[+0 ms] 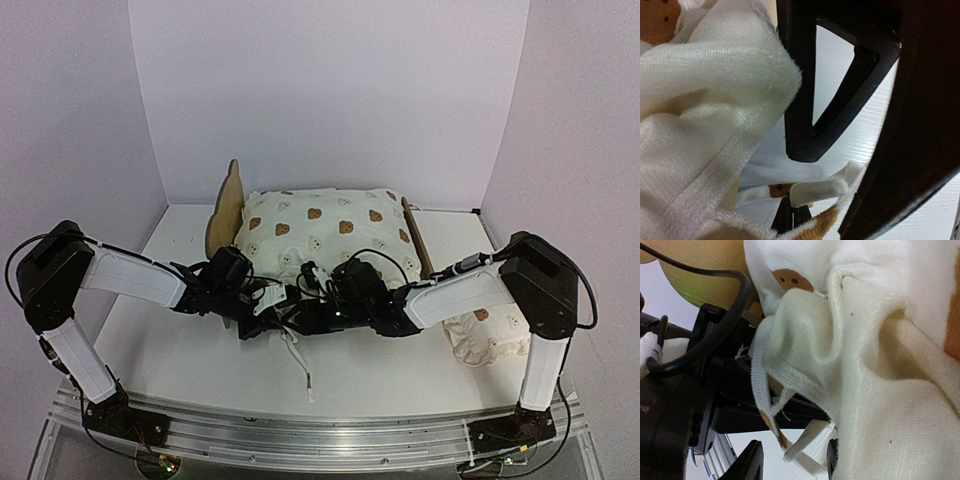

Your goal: Set up the pet bed

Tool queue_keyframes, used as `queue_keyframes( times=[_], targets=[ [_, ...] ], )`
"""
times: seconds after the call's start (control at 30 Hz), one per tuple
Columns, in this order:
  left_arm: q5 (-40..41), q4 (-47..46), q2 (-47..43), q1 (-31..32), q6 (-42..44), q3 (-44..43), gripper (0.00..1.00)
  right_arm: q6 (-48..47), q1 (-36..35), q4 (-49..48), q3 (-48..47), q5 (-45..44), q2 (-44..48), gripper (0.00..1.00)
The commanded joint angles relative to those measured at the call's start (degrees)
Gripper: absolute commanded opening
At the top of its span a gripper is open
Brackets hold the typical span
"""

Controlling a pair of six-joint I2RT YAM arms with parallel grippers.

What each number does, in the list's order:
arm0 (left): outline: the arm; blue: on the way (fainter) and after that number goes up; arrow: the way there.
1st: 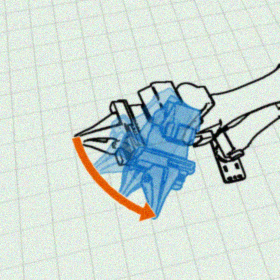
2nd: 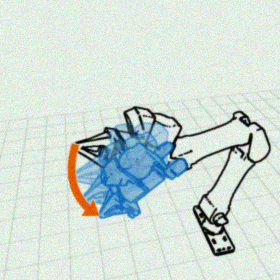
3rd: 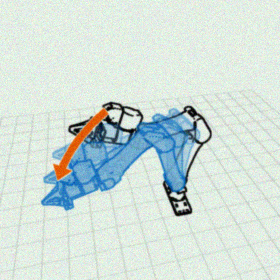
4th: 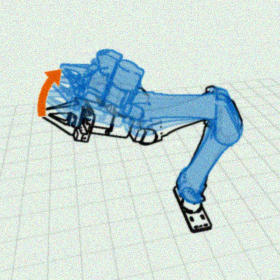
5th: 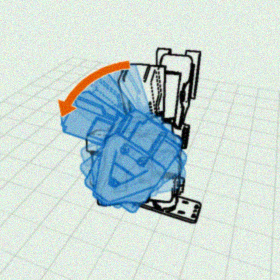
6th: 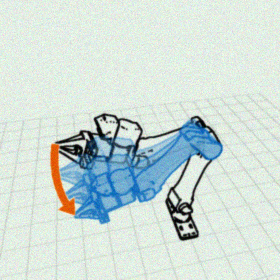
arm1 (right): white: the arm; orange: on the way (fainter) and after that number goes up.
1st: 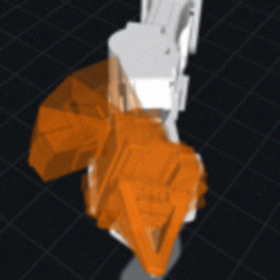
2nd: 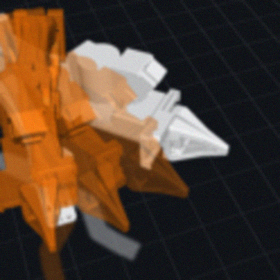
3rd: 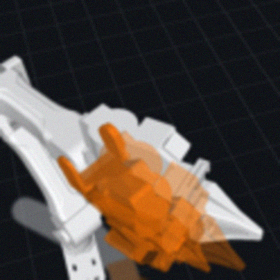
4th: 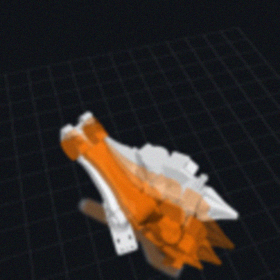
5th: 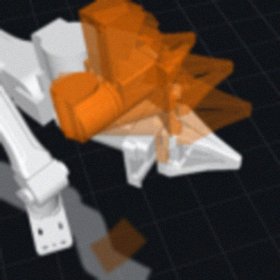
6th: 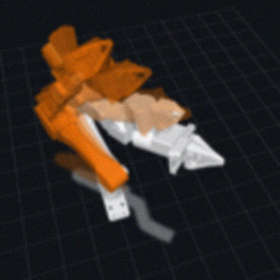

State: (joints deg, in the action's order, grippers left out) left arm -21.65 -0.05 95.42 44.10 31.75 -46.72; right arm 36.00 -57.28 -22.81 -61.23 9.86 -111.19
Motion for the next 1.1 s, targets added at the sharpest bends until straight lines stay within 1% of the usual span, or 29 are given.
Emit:
queue_keyframes(
  times=[0.0, 0.07, 0.17, 0.27, 0.4, 0.6, 0.83, 1.03, 1.07],
  targets=[
    [0.8, -1.3, 0.3, -0.1, 1.2, -2.0, 0.00, -0.1, 0.1, -2.0, 1.6, 1.2, 3.5, 0.47],
    [0.6, -1.4, 0.3, -0.1, 1.2, -1.9, 0.00, 0.0, 0.1, -2.1, 2.4, -0.1, 3.6, 0.42],
    [0.5, -1.4, 0.3, -0.1, 1.1, -1.9, 0.00, -0.1, 0.1, -2.3, 1.6, -2.3, 2.7, 0.30],
    [0.5, -1.5, 0.2, -0.1, 1.4, -1.9, 0.00, 0.0, 0.3, -3.0, 0.3, -3.8, 1.7, 0.29],
    [0.6, -1.4, 0.0, -0.1, 1.7, -1.7, 0.00, -0.5, 0.4, -3.8, -1.4, -2.0, 0.3, 0.30],
    [0.8, -1.8, -0.1, -0.1, 1.7, -1.6, 0.00, 0.1, 0.5, -4.0, -1.9, -1.8, -0.9, 0.19],
    [0.7, -1.7, -0.1, -0.1, 1.5, -1.5, 0.00, 1.0, 0.7, -3.9, -1.4, -1.7, -1.5, 0.18],
    [1.1, -1.7, 0.0, -0.1, 1.5, -1.9, 0.00, 1.6, 0.7, -3.1, -1.4, -0.4, -1.8, 0.08],
    [1.1, -1.7, 0.0, -0.1, 1.5, -1.9, 0.00, 1.6, 0.8, -2.8, -1.2, -0.3, -1.6, 0.05]
  ],
)
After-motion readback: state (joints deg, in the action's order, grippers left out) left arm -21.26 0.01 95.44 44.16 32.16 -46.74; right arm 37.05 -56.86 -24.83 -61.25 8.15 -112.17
